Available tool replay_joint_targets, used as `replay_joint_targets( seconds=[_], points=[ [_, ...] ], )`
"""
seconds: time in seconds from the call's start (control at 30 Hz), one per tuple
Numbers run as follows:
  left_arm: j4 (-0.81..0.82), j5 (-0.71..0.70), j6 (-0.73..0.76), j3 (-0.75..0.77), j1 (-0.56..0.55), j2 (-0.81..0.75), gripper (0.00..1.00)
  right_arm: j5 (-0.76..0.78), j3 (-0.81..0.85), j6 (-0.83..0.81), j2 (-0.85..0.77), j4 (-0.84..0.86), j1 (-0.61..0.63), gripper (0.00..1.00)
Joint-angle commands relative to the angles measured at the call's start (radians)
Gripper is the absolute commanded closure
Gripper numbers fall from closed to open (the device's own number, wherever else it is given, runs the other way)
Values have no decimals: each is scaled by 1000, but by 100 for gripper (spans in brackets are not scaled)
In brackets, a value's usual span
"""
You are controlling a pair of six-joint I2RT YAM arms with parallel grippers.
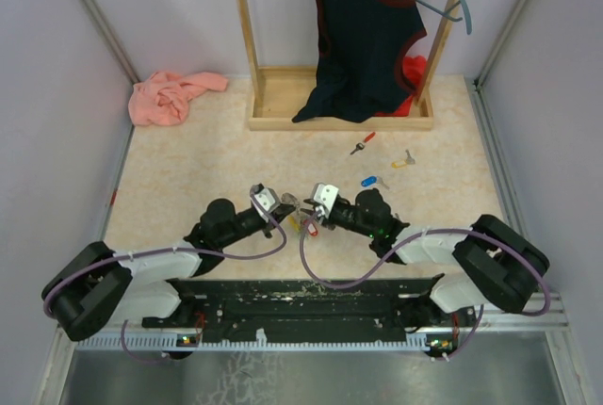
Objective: Put the keys on the keyring
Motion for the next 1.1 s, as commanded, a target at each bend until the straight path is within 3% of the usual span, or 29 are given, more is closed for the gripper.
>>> replay_joint_targets(
  seconds=[0.0,1.07],
  points=[
    [39,-44,-57,-10,-13,-27,99,15,-2,11,11,121,11,75],
    [22,-121,-169,14,-71,17,99,20,2,69,49,234,24,79]
  ],
)
